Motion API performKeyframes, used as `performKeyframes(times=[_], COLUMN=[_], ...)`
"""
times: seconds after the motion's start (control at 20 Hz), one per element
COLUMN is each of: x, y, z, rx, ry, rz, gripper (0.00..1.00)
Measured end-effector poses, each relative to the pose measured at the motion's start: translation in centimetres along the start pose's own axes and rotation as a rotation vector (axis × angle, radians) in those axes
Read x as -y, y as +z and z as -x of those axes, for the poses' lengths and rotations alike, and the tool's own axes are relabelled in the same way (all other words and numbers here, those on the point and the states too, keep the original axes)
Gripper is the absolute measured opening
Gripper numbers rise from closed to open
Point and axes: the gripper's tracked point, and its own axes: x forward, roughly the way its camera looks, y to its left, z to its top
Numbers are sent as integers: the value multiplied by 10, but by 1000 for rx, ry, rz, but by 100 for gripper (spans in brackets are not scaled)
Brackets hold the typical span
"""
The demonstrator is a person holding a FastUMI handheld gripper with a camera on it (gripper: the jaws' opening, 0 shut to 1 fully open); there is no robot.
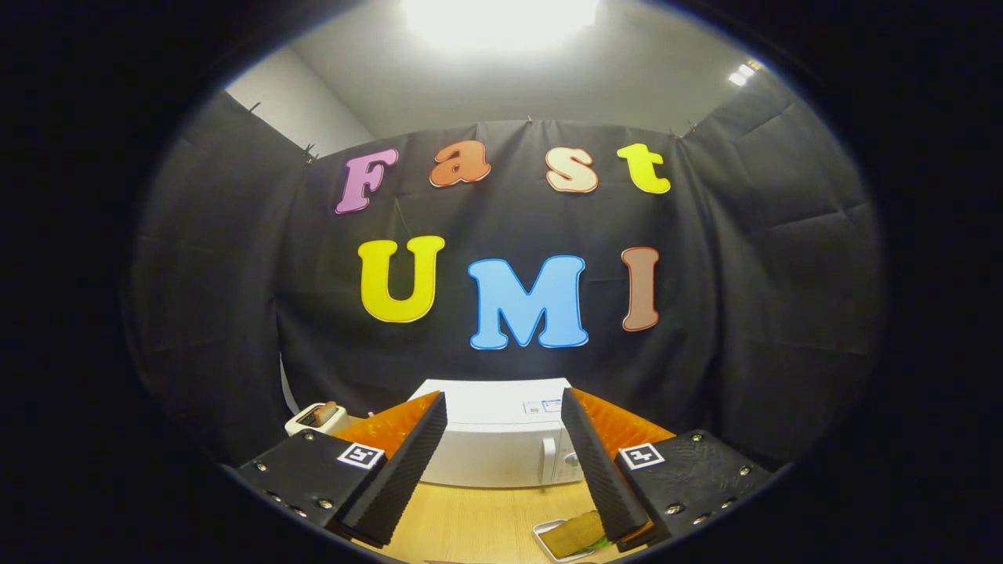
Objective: Open the microwave, put the food inside, and close the microwave door.
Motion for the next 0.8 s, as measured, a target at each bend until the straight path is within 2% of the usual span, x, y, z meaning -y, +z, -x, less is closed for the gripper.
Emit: performKeyframes(times=[0.5, 0.8], x=[-1, 1], y=[7, -23], z=[2, -25], rx=[77, 83], ry=[-3, 40], rz=[40, 7], gripper=[93, 94])
